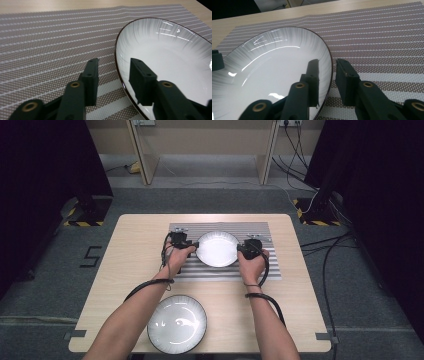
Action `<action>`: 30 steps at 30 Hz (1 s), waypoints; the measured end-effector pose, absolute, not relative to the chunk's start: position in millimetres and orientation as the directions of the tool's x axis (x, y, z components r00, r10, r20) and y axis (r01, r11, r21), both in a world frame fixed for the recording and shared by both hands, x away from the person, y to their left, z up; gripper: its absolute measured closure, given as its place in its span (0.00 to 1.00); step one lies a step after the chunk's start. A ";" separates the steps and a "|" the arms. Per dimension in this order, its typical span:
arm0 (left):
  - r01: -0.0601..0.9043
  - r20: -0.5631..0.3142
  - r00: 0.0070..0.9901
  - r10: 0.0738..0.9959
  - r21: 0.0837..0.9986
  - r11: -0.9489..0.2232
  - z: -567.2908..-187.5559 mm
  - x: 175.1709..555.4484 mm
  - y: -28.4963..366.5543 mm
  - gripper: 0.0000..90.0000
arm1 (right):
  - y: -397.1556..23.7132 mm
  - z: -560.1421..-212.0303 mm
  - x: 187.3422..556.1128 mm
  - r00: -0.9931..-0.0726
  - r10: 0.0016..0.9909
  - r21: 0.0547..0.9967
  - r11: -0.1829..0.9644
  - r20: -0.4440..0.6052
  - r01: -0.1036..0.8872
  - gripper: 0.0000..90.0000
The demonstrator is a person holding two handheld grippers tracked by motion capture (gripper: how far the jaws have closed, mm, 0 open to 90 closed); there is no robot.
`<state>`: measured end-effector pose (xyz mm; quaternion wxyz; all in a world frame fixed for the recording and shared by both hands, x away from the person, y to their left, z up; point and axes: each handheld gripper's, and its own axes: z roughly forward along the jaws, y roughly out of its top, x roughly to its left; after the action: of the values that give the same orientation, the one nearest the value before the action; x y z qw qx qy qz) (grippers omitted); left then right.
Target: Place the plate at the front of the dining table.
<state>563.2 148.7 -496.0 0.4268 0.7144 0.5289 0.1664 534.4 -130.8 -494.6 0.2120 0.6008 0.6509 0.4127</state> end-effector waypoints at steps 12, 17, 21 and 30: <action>0.572 -0.186 0.409 0.893 0.815 -0.092 -479.1 547.6 170.4 0.43 | -135.0 -479.1 523.1 -0.206 0.952 0.812 -0.068 0.226 0.579 0.66; 0.568 -0.196 0.411 0.890 0.819 -0.081 -472.1 540.8 179.1 0.40 | -140.7 -475.4 518.9 -0.210 0.950 0.806 -0.065 0.230 0.588 0.63; 0.549 -0.186 0.435 0.881 0.830 -0.096 -464.3 534.9 181.8 0.40 | -144.6 -472.5 514.9 -0.216 0.948 0.803 -0.062 0.232 0.593 0.61; 0.533 -0.184 0.465 0.866 0.839 -0.107 -456.5 520.9 183.5 0.40 | -150.6 -469.9 503.8 -0.219 0.944 0.792 -0.065 0.246 0.607 0.57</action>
<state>520.9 183.5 -456.5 0.4600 0.7218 0.4844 0.1810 503.8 -150.6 -469.9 0.1979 0.5929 0.6543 0.4257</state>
